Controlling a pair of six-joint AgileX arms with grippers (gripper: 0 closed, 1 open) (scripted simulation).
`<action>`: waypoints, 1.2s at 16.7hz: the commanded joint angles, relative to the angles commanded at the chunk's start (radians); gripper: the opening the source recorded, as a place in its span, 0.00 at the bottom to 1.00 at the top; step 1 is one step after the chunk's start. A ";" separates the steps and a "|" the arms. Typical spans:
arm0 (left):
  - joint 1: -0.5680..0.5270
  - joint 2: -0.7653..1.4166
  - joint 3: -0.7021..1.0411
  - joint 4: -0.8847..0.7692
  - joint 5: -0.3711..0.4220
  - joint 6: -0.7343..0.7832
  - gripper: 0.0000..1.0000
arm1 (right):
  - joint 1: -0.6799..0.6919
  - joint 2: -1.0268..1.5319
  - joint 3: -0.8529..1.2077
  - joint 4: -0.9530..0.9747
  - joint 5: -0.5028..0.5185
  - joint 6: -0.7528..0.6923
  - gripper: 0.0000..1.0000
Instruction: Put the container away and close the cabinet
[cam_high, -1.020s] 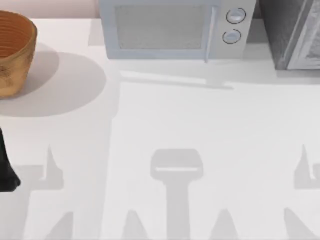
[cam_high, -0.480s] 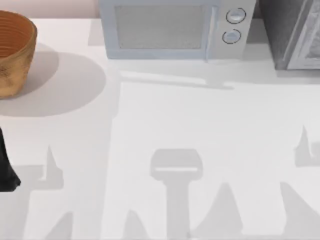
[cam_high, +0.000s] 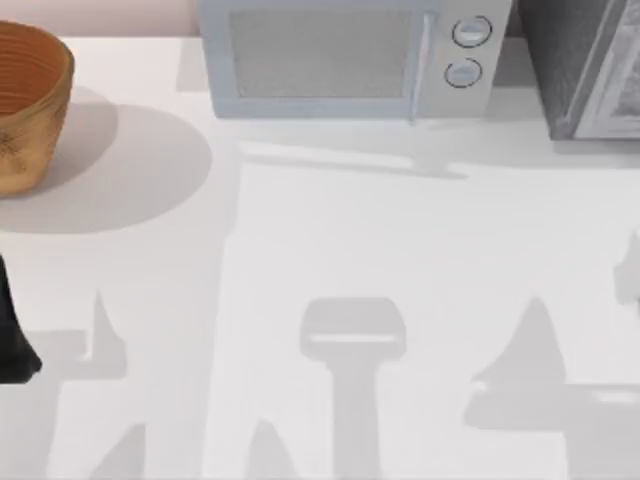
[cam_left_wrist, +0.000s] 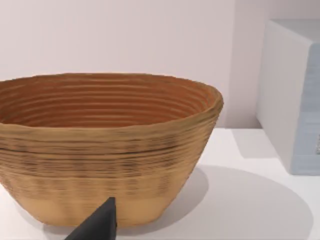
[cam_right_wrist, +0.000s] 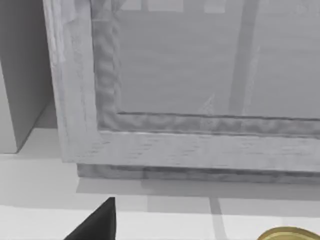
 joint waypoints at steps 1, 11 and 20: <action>0.000 0.000 0.000 0.000 0.000 0.000 1.00 | -0.018 0.093 0.009 0.072 -0.015 -0.003 1.00; 0.000 0.000 0.000 0.000 0.000 0.000 1.00 | -0.140 0.734 0.073 0.567 -0.120 -0.014 1.00; 0.000 0.000 0.000 0.000 0.000 0.000 1.00 | -0.137 0.765 0.089 0.577 -0.118 -0.013 1.00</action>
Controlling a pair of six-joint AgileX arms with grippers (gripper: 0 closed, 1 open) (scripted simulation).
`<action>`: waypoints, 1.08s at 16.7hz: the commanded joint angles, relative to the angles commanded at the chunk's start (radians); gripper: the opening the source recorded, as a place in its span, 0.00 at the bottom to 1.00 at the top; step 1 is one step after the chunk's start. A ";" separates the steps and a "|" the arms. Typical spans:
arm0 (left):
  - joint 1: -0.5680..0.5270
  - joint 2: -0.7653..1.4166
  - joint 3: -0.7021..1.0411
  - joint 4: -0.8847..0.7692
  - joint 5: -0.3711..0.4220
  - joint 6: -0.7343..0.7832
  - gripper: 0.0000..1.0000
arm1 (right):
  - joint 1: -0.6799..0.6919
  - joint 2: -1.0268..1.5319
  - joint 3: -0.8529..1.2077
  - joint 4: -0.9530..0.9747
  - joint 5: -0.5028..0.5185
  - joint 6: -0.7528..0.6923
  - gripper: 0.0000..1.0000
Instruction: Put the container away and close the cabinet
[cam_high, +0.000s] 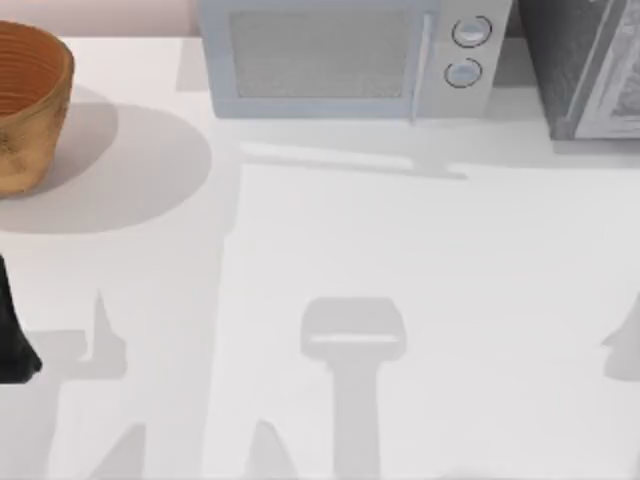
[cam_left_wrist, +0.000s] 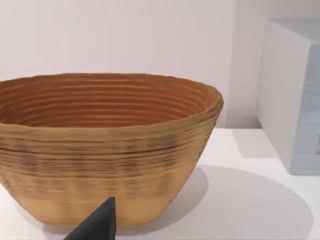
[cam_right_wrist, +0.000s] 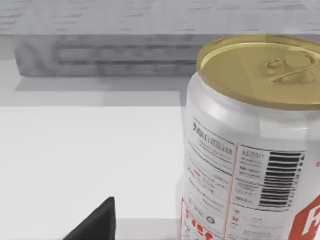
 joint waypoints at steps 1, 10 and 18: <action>0.000 0.000 0.000 0.000 0.000 0.000 1.00 | 0.007 0.006 0.020 -0.013 0.008 0.002 1.00; 0.000 0.000 0.000 0.000 0.000 0.000 1.00 | 0.075 0.063 0.216 -0.147 0.076 0.016 1.00; 0.000 0.000 0.000 0.000 0.000 0.000 1.00 | 0.075 0.063 0.216 -0.147 0.076 0.016 0.55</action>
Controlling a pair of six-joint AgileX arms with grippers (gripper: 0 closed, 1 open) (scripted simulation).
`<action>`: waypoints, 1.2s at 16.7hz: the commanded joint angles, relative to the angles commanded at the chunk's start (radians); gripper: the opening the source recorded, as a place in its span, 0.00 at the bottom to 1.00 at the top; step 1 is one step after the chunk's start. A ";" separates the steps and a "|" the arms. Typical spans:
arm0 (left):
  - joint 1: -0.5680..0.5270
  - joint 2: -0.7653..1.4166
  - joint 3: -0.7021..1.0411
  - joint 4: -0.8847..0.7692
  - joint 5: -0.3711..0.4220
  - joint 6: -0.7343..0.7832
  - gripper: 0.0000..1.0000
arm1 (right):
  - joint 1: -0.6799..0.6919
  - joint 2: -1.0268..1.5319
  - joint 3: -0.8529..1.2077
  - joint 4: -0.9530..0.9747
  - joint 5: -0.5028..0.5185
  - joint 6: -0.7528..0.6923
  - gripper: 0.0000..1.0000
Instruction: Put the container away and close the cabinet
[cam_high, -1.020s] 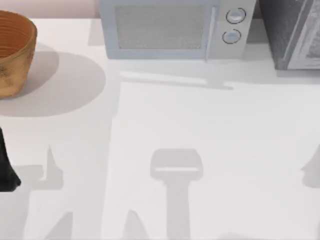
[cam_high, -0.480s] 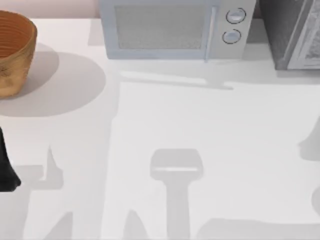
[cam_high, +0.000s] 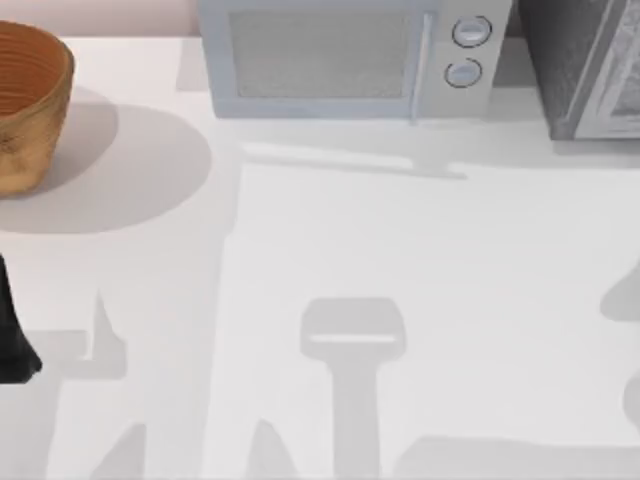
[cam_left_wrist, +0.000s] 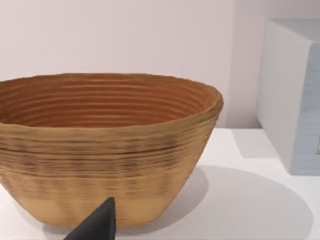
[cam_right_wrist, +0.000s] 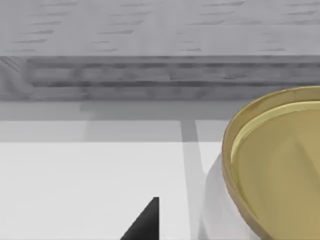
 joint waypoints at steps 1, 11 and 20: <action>0.000 0.000 0.000 0.000 0.000 0.000 1.00 | 0.000 0.000 0.000 0.000 0.000 0.000 0.47; 0.000 0.000 0.000 0.000 0.000 0.000 1.00 | 0.000 0.000 0.000 0.000 0.000 0.000 0.00; 0.000 0.000 0.000 0.000 0.000 0.000 1.00 | 0.000 -0.070 0.009 -0.068 -0.002 0.004 0.00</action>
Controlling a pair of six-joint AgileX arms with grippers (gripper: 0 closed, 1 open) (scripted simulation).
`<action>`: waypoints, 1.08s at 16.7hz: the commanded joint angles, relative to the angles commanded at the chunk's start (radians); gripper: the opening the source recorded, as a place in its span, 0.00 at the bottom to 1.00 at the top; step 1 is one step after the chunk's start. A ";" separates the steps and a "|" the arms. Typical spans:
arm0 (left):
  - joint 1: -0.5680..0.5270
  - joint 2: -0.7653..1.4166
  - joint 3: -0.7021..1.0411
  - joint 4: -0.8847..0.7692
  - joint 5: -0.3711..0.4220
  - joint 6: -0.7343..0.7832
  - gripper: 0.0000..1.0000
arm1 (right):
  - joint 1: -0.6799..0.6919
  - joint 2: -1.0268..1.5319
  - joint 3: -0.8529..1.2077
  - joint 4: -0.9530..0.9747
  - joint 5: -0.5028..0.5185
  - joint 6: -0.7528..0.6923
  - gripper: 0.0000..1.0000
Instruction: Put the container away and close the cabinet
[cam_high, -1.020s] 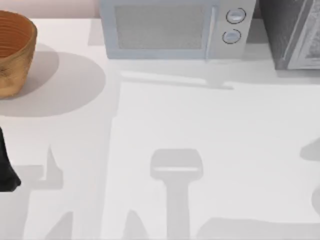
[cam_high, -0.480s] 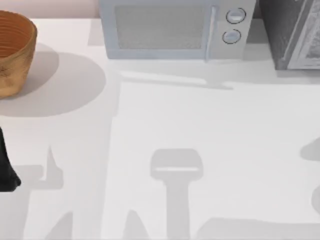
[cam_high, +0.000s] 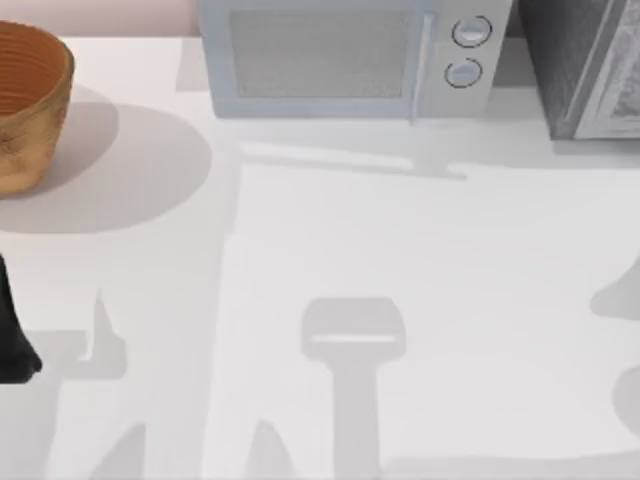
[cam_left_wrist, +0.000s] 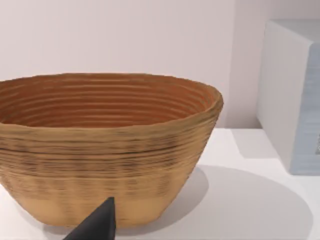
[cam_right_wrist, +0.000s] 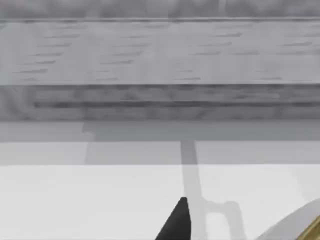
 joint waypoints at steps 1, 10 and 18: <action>0.000 0.000 0.000 0.000 0.000 0.000 1.00 | 0.001 -0.041 0.005 -0.043 -0.002 0.001 0.00; 0.000 0.000 0.000 0.000 0.000 0.000 1.00 | 0.002 -0.568 0.067 -0.663 -0.007 0.000 0.00; 0.000 0.000 0.000 0.000 0.000 0.000 1.00 | 0.001 -0.686 0.083 -0.783 -0.008 0.000 0.00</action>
